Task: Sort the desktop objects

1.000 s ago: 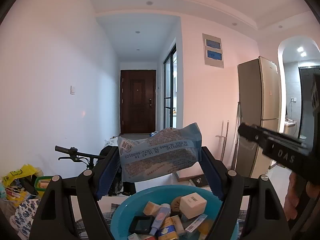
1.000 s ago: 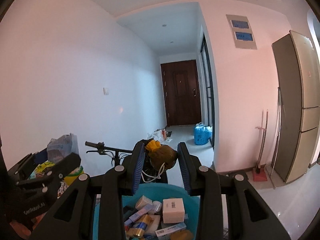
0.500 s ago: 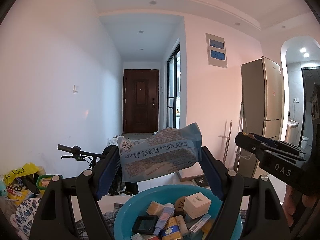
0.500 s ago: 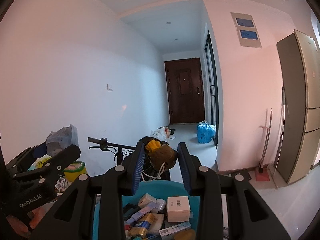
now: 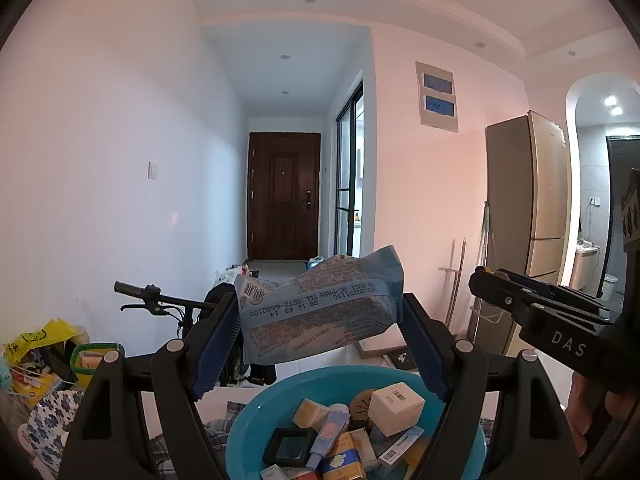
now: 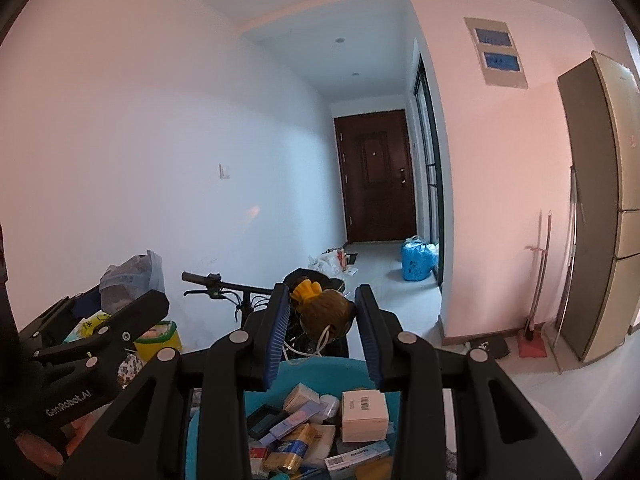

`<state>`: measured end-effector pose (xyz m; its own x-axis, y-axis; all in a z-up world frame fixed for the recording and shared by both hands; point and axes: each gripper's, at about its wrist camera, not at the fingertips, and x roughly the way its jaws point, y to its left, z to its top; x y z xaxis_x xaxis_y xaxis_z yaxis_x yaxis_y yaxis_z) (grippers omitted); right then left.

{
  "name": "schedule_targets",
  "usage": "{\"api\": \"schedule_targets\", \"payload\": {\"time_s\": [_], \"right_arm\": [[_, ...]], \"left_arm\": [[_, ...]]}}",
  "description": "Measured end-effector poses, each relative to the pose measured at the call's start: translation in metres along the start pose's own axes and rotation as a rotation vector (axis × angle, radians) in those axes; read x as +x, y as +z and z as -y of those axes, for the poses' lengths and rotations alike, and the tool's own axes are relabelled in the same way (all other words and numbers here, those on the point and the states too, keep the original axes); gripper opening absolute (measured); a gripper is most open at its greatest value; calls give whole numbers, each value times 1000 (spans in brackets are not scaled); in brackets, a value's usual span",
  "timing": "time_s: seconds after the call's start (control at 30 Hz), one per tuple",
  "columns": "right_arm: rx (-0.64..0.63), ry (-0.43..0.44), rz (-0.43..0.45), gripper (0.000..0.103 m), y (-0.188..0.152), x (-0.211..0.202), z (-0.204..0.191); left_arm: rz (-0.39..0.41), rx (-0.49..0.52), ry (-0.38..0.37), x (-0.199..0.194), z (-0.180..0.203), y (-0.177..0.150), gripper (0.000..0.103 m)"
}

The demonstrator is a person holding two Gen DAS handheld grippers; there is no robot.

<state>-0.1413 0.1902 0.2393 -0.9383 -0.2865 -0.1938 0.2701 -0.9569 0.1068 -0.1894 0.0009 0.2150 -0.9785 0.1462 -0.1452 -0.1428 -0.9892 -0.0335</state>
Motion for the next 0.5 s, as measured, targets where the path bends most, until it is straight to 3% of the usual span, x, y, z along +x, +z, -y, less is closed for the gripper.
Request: {"api": "schedule_targets", "payload": {"time_s": [0.5], "right_arm": [[3, -30, -146, 33, -20, 55, 8]], "left_arm": [[-142, -30, 13, 58, -12, -20, 81]]}}
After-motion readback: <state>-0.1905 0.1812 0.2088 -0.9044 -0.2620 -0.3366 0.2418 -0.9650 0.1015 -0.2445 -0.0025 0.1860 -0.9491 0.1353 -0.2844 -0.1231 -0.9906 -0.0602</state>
